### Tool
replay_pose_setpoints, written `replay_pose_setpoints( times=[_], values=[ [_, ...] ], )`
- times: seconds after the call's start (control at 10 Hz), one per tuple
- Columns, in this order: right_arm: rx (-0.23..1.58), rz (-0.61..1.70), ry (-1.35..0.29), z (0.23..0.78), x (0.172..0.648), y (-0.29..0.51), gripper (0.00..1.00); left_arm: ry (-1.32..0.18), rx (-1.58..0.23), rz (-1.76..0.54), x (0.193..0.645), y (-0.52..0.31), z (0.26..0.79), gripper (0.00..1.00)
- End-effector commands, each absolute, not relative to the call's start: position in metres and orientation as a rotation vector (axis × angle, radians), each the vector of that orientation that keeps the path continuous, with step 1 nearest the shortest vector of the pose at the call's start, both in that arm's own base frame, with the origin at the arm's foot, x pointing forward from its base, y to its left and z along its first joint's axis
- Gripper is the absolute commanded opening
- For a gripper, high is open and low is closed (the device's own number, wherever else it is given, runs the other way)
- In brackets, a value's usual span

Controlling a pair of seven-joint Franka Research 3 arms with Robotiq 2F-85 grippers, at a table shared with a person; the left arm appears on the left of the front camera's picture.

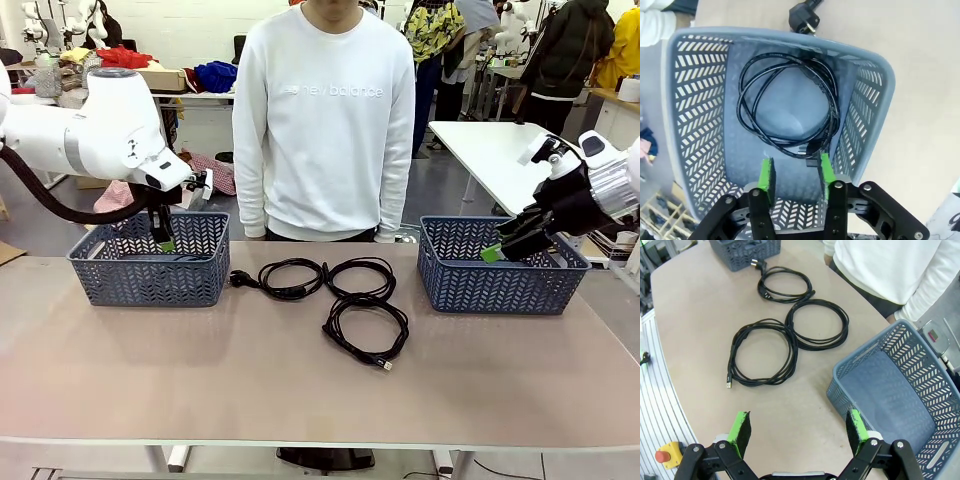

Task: Organize the cables according to human instructions.
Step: Pick up a bundle of cables and place it in the basket indicated by the human.

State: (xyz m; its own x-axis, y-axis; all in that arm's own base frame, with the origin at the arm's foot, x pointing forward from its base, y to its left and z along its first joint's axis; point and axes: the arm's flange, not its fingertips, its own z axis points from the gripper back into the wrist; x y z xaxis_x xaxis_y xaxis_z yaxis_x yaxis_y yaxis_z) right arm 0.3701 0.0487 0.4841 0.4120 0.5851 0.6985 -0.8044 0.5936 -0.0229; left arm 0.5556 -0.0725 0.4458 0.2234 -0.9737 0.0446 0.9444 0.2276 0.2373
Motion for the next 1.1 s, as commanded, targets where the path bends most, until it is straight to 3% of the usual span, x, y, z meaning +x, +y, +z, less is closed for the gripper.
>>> replay_pose_setpoints(
  times=[0.0, 0.1, 0.2, 0.3, 0.4, 1.0],
  values=[
    [0.353, 0.916, -0.741, 0.4828, 0.3733, 0.0455, 1.00, -0.189, 0.152, -1.343, 0.5542, -0.0703, 0.4549, 0.58],
    [0.353, 0.916, -0.741, 0.4828, 0.3733, 0.0455, 1.00, -0.181, 0.139, -1.344, 0.5537, -0.0699, 0.4552, 0.93],
    [0.353, 0.916, -0.741, 0.4828, 0.3733, 0.0455, 1.00, -0.177, 0.123, -1.344, 0.5541, -0.0693, 0.4557, 0.77],
    [0.353, 0.916, -0.741, 0.4828, 0.3733, 0.0455, 1.00, -0.175, 0.117, -1.340, 0.5547, -0.0686, 0.4568, 1.00],
    [0.353, 0.916, -0.741, 0.4828, 0.3733, 0.0455, 1.00, -0.177, 0.112, -1.336, 0.5547, -0.0682, 0.4581, 0.97],
    [0.353, 0.916, -0.741, 0.4828, 0.3733, 0.0455, 1.00, -0.205, 0.092, -1.255, 0.5476, -0.0673, 0.4592, 1.00]
  ],
)
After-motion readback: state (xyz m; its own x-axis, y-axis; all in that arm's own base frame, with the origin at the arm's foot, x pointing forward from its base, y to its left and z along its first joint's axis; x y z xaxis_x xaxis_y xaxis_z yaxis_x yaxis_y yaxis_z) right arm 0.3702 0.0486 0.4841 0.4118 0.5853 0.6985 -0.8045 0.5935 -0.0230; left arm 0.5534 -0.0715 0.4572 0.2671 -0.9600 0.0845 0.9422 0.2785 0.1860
